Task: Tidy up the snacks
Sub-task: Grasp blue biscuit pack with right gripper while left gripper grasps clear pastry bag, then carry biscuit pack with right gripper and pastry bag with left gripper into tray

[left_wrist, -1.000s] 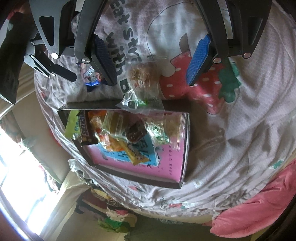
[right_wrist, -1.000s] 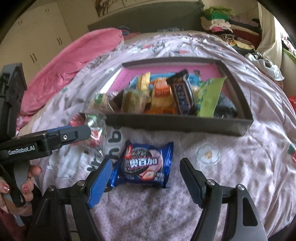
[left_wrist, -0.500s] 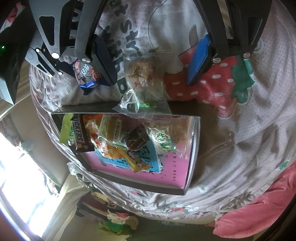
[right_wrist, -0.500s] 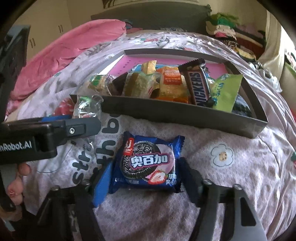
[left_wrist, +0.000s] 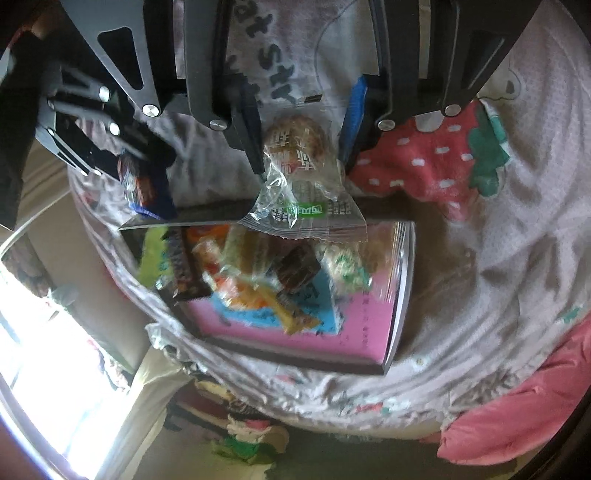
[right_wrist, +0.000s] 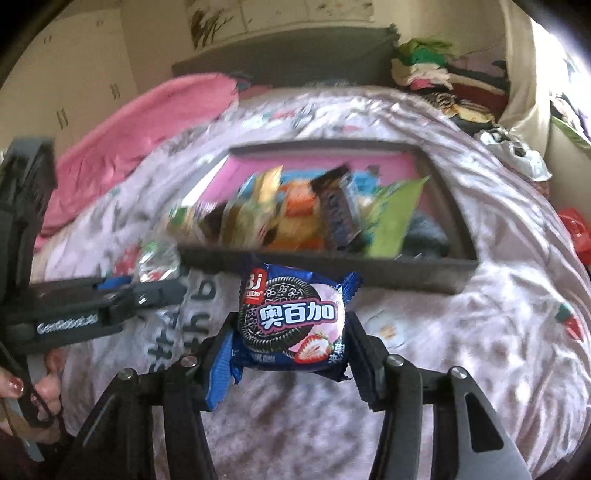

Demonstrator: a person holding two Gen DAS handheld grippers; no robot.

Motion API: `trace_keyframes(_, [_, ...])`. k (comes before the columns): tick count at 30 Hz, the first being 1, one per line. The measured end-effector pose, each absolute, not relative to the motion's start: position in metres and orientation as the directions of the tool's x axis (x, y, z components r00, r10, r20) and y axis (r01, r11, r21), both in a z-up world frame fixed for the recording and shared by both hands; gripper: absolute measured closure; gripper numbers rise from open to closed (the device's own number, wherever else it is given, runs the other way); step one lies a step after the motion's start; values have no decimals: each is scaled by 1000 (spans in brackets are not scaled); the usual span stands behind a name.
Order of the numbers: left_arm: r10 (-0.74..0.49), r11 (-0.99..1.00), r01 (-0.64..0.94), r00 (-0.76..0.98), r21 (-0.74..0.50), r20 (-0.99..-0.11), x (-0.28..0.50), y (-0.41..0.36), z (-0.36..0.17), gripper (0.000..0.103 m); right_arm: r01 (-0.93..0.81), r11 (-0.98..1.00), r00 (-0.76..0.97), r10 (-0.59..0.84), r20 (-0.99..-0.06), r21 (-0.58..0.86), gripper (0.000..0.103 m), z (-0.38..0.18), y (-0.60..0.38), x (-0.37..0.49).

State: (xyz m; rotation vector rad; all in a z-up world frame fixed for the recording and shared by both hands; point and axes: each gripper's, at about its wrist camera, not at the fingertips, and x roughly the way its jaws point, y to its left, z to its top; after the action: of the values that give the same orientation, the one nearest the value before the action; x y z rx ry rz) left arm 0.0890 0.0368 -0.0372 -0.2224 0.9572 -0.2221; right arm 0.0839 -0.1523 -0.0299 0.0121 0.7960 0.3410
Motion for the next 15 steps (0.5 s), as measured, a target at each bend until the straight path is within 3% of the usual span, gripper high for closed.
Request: trace_keyframes(15, [-283,955,105,601,-277,-747,112,24,-9,63,-220,964,731,264,-629,149,49,-5,-185,106])
